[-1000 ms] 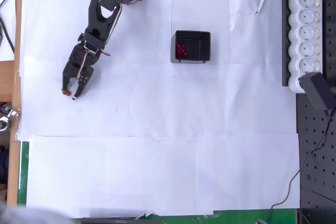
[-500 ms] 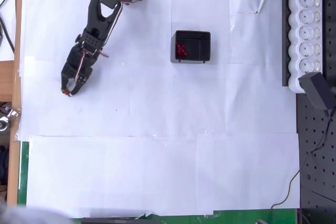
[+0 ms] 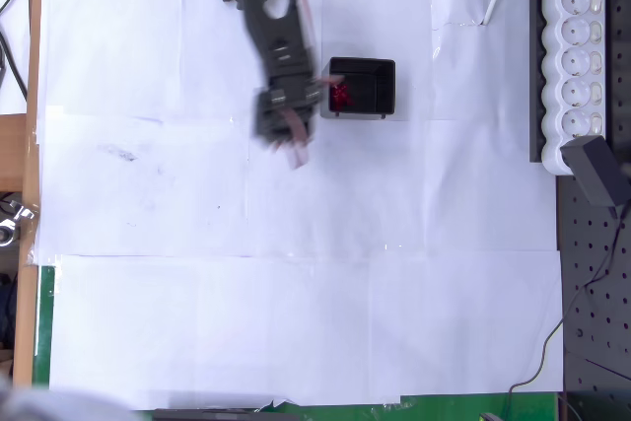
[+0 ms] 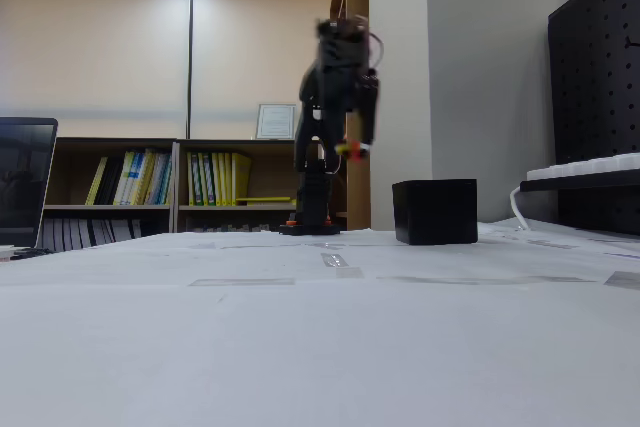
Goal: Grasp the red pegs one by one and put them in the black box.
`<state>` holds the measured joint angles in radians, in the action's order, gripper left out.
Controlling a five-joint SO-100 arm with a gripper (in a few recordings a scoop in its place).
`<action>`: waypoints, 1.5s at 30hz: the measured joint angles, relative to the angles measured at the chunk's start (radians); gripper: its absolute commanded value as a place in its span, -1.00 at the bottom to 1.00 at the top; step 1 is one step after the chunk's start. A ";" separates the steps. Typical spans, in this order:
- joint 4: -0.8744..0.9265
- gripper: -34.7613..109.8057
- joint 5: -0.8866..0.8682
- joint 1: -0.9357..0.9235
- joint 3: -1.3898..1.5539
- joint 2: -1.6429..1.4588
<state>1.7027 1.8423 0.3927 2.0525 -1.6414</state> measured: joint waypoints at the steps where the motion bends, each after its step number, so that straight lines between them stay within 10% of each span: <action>1: 0.000 -0.52 0.020 0.043 0.000 0.000; 36: 0.077 -0.32 0.167 0.313 -0.040 -0.028; 45: -0.278 -0.38 -0.109 -0.055 -0.611 0.578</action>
<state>1.4251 1.7334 0.3375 1.4419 -1.0630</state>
